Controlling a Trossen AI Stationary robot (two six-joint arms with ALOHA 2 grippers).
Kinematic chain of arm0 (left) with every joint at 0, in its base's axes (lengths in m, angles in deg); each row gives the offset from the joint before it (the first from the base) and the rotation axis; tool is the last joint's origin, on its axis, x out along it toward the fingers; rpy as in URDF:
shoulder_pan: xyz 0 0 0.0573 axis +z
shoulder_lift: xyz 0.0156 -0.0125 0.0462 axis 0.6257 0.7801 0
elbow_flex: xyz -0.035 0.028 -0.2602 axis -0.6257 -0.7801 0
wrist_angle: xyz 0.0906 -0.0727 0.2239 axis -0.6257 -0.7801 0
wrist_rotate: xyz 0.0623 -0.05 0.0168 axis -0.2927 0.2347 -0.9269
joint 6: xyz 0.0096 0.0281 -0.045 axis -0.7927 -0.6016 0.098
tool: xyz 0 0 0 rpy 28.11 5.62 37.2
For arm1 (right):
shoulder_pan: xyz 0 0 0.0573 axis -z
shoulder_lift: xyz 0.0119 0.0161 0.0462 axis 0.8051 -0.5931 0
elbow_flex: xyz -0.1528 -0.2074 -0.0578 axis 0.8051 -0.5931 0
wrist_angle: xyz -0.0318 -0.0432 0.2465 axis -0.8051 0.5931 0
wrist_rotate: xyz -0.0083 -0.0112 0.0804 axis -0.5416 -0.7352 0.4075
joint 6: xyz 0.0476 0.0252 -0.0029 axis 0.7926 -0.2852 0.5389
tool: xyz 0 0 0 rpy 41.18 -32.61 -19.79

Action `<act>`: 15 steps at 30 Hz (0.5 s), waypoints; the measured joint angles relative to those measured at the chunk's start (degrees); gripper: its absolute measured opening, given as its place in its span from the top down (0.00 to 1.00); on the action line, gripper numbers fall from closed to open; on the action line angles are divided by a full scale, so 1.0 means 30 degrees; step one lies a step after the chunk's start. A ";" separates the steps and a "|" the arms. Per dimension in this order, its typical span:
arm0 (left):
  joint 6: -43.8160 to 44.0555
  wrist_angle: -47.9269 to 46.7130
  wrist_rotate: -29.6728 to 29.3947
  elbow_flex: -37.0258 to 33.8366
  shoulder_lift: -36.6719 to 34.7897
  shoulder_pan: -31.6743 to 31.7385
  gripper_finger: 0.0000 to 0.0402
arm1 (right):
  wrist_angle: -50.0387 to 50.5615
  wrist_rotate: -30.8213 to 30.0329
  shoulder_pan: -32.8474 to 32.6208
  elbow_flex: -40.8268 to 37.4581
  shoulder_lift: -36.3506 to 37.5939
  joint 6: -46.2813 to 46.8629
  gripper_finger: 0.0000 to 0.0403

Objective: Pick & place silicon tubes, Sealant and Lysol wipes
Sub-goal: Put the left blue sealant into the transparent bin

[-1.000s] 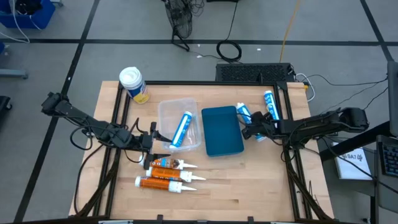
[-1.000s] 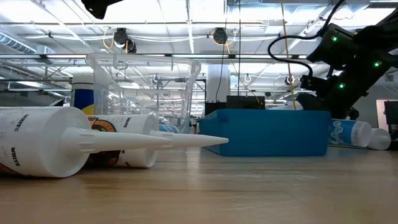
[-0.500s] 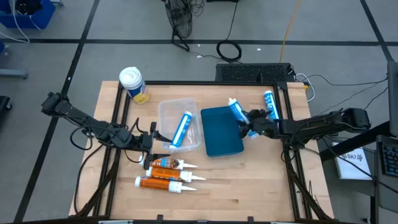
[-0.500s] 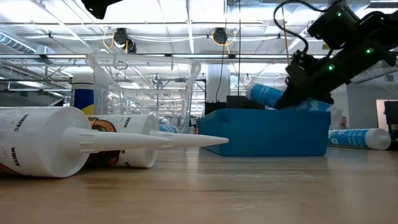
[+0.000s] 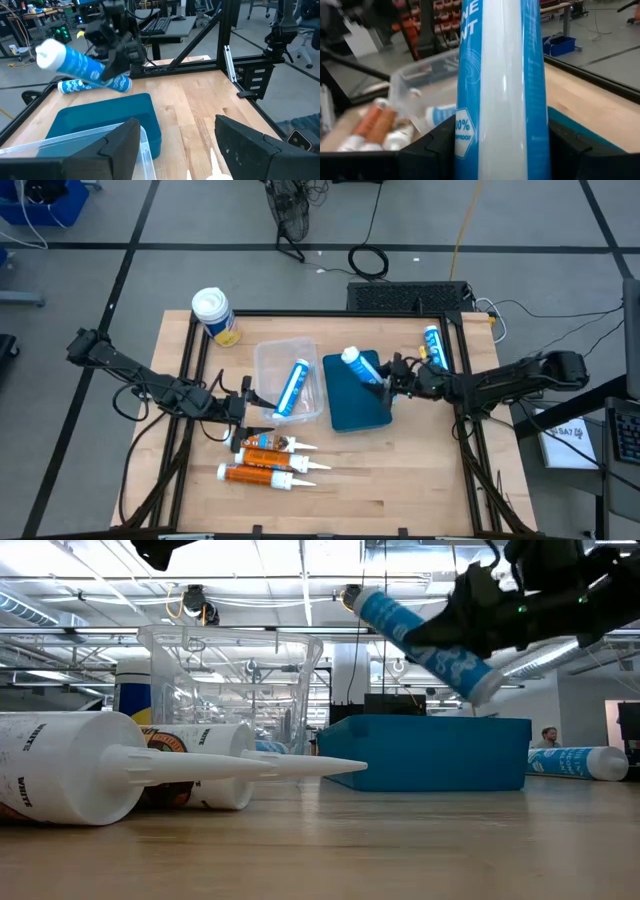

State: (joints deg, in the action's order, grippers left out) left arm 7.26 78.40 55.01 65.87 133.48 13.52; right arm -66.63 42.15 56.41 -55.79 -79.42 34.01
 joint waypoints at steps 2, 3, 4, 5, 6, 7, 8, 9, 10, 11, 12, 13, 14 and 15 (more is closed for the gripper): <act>0.0000 0.0000 0.0000 0.0000 0.0000 -0.0001 0.37 | -0.1129 -0.0056 -0.0022 -0.0010 -0.1290 -0.0516 0.49; 0.0000 0.0000 -0.0007 0.0000 0.0000 -0.0001 0.37 | -0.1915 -0.0070 -0.0022 -0.0015 -0.1961 -0.0813 0.49; 0.0000 0.0000 0.0000 0.0000 0.0000 -0.0001 0.37 | -0.2837 -0.0080 -0.0022 -0.0015 -0.2676 -0.1093 0.49; -0.0001 0.0000 0.0000 0.0000 0.0000 -0.0001 0.37 | -0.3812 -0.0073 -0.0022 -0.0015 -0.3353 -0.1375 0.49; 0.0000 0.0000 0.0000 0.0000 0.0000 0.0004 0.37 | -0.4879 -0.0074 -0.0022 -0.0015 -0.4021 -0.1595 0.50; -0.0002 0.0000 0.0000 0.0000 0.0000 0.0004 0.37 | -0.6000 -0.0073 -0.0022 -0.0015 -0.4639 -0.1835 0.50; -0.0007 0.0000 0.0000 0.0000 0.0000 -0.0001 0.37 | -0.7084 -0.0079 -0.0022 -0.0015 -0.5260 -0.2088 0.50; 0.0000 -0.0007 0.0000 0.0000 0.0000 -0.0001 0.37 | -0.8070 -0.0086 0.0002 -0.0015 -0.5838 -0.2422 0.50; -0.0006 0.0000 0.0000 0.0000 0.0000 -0.0001 0.37 | -0.8767 -0.0101 0.0065 -0.0015 -0.6364 -0.2809 0.50; -0.0007 0.0000 0.0000 0.0000 0.0000 -0.0001 0.37 | -0.9341 -0.0250 0.0139 -0.0015 -0.6869 -0.3094 0.50; 0.0000 0.0000 0.0000 0.0000 0.0000 -0.0001 0.37 | -0.9787 -0.0567 0.0210 -0.0015 -0.7337 -0.3249 0.50; 0.0000 0.0000 0.0000 0.0000 0.0000 0.0002 0.37 | -1.0043 -0.0952 0.0304 -0.0015 -0.7762 -0.3334 0.50; 0.0000 0.0000 0.0000 0.0000 0.0000 -0.0001 0.37 | -1.0293 -0.1213 0.0354 -0.0022 -0.8127 -0.3372 0.50; 0.0000 0.0000 0.0000 0.0000 0.0000 0.0003 0.37 | -1.0614 -0.1271 0.0454 -0.0022 -0.8462 -0.3389 0.50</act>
State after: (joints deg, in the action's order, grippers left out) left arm 7.26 78.40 55.01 65.87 133.48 13.53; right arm -98.47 38.34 57.77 -55.85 -104.80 23.84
